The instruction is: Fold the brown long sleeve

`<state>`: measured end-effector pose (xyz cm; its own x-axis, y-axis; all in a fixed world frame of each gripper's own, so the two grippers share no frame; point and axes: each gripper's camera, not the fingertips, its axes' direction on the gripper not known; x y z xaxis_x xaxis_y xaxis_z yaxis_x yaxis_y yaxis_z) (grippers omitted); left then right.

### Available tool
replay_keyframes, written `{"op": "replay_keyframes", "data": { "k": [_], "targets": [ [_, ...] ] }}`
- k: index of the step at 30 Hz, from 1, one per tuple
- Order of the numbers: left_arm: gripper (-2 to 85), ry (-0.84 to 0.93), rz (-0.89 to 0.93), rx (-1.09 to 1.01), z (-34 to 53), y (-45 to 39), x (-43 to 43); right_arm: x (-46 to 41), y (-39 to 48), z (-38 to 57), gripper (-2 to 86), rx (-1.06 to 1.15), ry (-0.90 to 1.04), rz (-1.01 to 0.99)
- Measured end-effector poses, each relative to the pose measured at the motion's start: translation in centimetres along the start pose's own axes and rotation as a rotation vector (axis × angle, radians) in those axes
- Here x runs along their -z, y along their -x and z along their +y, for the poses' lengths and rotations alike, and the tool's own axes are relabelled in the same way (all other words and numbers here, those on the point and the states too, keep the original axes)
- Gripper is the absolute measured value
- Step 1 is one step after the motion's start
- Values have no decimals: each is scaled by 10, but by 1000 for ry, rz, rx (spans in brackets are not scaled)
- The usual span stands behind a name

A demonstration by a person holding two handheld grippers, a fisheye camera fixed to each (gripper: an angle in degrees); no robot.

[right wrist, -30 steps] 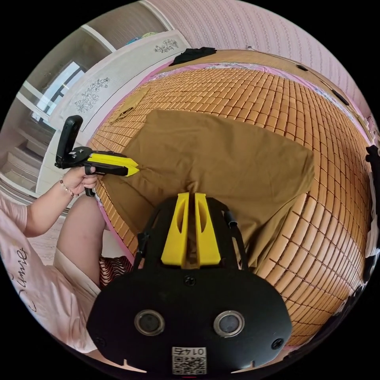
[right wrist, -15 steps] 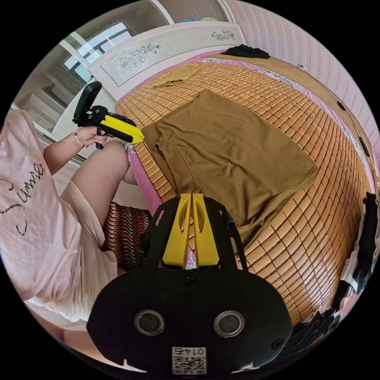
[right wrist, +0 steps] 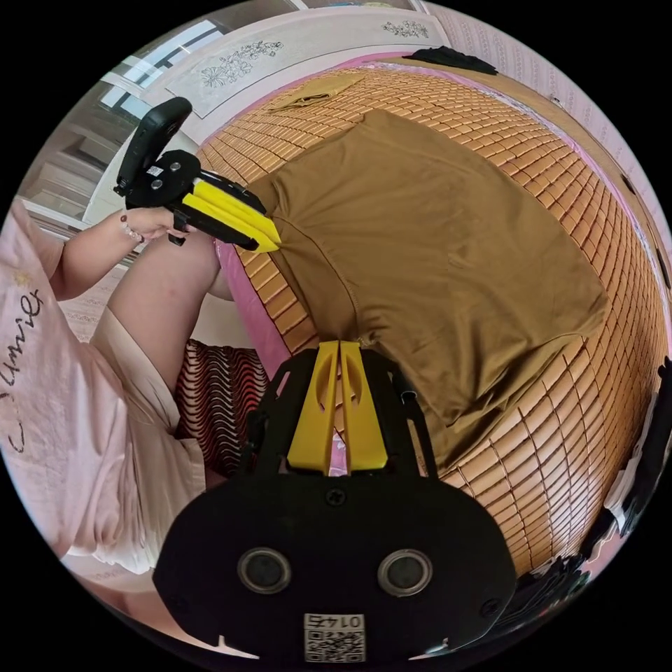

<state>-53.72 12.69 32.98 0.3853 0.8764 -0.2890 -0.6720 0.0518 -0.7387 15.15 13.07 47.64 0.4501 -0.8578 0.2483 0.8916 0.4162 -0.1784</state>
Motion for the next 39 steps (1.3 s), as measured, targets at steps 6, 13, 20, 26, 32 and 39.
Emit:
{"op": "replay_keyframes", "data": {
  "k": [6, 13, 20, 26, 32, 39],
  "targets": [
    [17, 8, -20, 17, 5, -13, -10, 1, 7, -7, -3, -3, 17, -16],
    [18, -120, -104, -122, -3, -58, 5, 40, 7, -37, -3, 24, -64, 116],
    [-8, -65, -53, -110, -26, -76, -66, 15, -27, -156, -5, 44, 4, 293],
    [-10, -116, -67, -144, -10, -89, -79, 7, -45, -191, -5, 71, 170, 255],
    [-9, -124, -41, -137, 1, -96, -92, -10, -80, -199, -5, -17, 235, 186],
    [14, -296, 17, -323, 28, -126, -80, 40, -63, -63, -3, -166, -124, 208]
  ]
}}
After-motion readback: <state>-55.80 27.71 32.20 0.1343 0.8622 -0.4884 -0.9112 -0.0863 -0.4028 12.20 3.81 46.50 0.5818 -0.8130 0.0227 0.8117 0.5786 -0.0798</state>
